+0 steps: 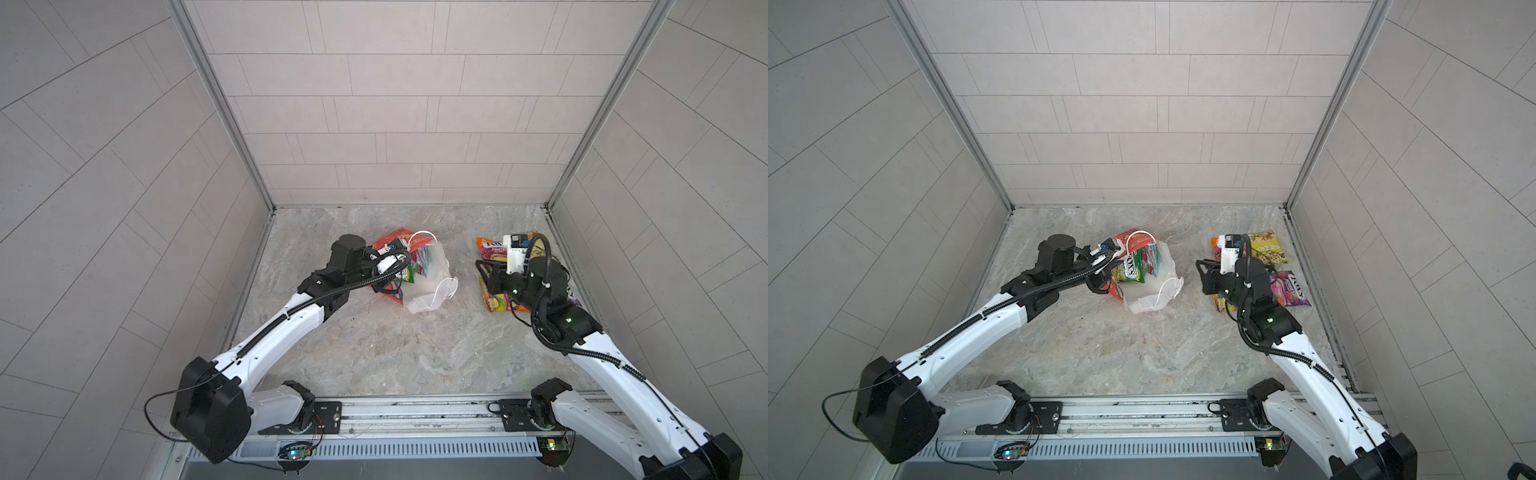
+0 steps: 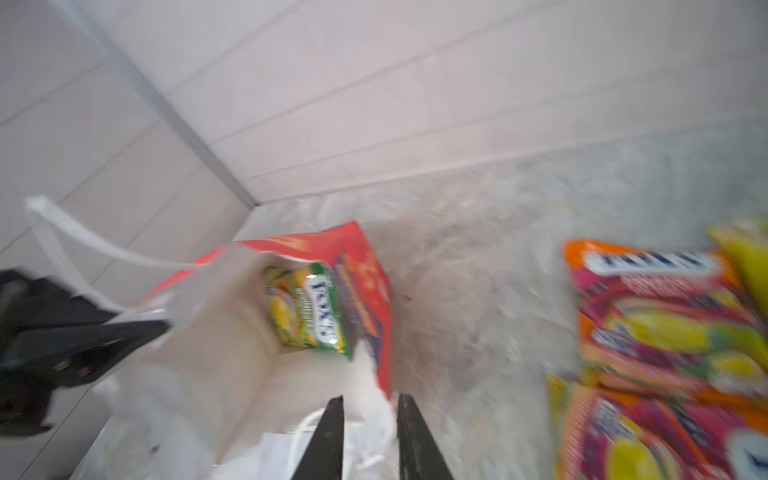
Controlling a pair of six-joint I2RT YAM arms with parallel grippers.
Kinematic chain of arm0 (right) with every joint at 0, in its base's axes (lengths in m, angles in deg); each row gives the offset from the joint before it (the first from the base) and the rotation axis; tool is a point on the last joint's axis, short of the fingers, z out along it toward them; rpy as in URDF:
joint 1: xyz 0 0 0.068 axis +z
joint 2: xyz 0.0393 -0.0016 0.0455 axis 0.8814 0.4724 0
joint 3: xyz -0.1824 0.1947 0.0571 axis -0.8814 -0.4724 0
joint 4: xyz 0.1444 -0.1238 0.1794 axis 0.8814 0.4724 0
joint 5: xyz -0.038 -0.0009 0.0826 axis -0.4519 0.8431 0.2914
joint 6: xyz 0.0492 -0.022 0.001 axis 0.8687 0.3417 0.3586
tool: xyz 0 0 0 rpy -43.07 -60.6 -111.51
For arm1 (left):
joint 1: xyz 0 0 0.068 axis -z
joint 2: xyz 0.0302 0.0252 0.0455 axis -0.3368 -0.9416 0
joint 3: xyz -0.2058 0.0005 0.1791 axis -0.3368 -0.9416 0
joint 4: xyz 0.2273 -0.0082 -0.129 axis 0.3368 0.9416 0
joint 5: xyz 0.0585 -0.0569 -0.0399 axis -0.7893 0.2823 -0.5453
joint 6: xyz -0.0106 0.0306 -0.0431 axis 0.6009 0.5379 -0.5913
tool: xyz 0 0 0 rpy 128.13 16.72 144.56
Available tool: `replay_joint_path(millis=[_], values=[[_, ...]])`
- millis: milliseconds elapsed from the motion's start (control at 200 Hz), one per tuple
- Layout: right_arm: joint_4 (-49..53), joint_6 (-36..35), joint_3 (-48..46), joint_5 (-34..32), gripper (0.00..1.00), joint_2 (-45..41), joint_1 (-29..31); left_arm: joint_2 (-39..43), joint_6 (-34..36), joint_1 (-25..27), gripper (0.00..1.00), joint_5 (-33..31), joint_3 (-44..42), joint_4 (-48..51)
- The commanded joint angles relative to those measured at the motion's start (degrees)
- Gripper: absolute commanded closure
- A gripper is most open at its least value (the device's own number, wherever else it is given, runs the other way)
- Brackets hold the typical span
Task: Take the snacks out of the paper bag
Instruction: 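Move the right gripper over the bag opening held by the left gripper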
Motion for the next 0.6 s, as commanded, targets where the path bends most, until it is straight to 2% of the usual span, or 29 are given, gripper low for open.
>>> replay_joint_path(millis=[0,105,255,485,595], values=[[-11.2,-6.5,-2.8,-7.6,0.77,3.8,9.8,1.2,1.3,0.5,1.0,2.4,0.2,-0.1],[-18.2,-8.3,-3.1,-11.2,0.82,10.4,16.6,1.2,1.1,0.6,1.0,2.5,0.4,0.0],[-28.3,-11.3,-4.4,-15.2,0.86,18.6,22.2,0.9,0.2,0.8,1.0,2.2,0.8,-0.2],[-35.3,-10.1,-5.2,-18.7,0.88,30.2,22.0,1.0,-0.2,1.0,1.0,2.4,0.6,-0.9],[-37.5,-7.4,-3.3,-15.8,0.87,34.9,19.4,1.3,-0.4,1.0,1.0,2.6,0.5,-1.0]])
